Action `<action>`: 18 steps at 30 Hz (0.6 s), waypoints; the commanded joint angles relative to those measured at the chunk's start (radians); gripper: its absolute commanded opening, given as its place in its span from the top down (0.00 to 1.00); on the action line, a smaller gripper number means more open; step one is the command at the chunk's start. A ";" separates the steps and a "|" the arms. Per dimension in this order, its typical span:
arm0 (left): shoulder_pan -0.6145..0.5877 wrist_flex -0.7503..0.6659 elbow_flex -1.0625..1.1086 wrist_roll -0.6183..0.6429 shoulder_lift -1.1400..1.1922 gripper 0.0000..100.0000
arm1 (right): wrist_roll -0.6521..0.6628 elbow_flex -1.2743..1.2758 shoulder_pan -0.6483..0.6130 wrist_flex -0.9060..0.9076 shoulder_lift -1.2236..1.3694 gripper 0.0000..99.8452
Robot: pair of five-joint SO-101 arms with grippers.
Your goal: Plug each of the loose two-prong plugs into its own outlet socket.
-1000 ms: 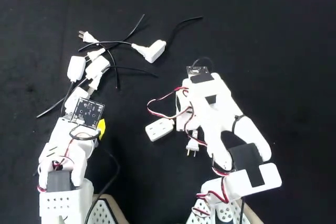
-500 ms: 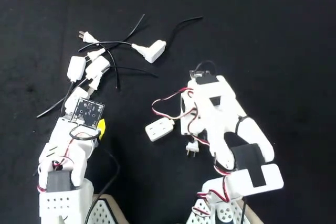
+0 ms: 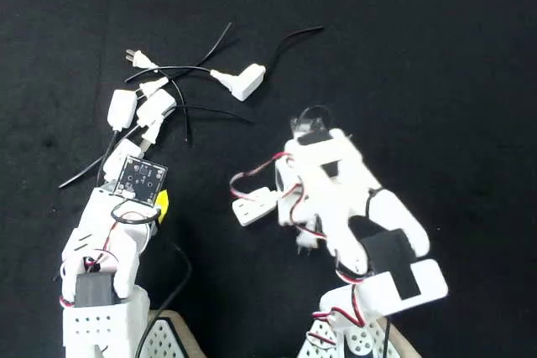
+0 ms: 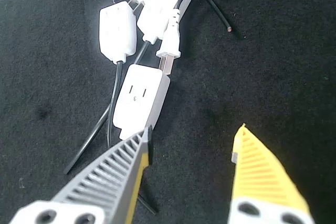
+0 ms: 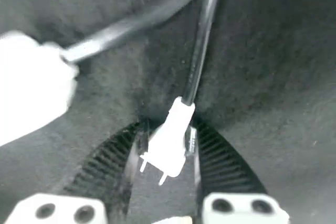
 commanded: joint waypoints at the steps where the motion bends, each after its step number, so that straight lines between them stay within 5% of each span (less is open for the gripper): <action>1: -0.013 0.011 0.018 -0.006 -0.002 0.75 | -0.018 -0.008 -0.018 -0.006 -0.005 0.88; 12: -0.013 0.011 0.018 -0.006 -0.002 0.75 | -0.009 -0.116 -0.015 0.038 0.081 0.95; 18: -0.013 0.011 0.018 -0.006 -0.002 0.75 | 0.144 -0.300 0.015 0.235 0.084 0.96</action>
